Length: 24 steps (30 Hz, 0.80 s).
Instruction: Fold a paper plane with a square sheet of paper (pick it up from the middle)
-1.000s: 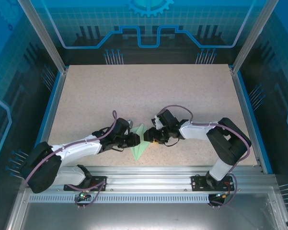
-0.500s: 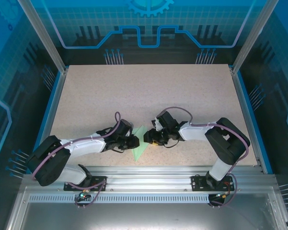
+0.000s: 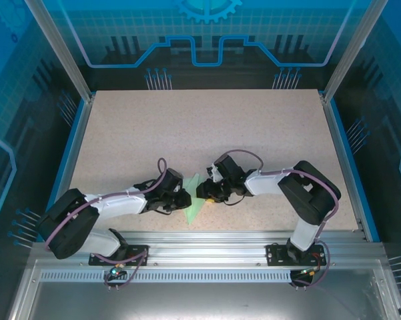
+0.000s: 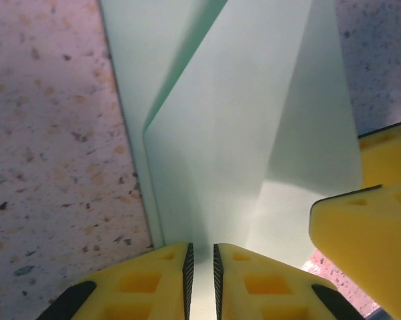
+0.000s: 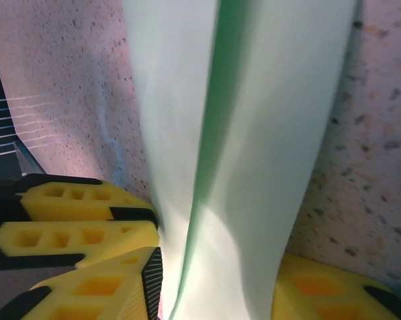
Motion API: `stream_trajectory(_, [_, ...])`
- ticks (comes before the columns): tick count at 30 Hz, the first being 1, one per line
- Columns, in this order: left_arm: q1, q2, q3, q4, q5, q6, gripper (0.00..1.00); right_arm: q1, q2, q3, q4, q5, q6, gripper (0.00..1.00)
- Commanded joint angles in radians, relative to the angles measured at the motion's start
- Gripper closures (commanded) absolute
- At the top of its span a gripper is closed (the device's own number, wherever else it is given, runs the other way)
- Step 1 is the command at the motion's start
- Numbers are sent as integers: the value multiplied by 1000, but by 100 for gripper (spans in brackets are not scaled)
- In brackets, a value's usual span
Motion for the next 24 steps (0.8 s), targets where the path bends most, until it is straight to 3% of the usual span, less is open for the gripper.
stream_trajectory(1, [7, -32, -27, 26, -21, -37, 81, 19, 25, 35, 42, -29, 9, 61])
stream_trajectory(16, [7, -72, -67, 61, -26, -75, 82, 44, 91, 128, 1, 1, -22, 66])
stream_trajectory(24, [6, -155, -86, 43, -38, -77, 81, 47, 82, 147, -41, 10, -57, 84])
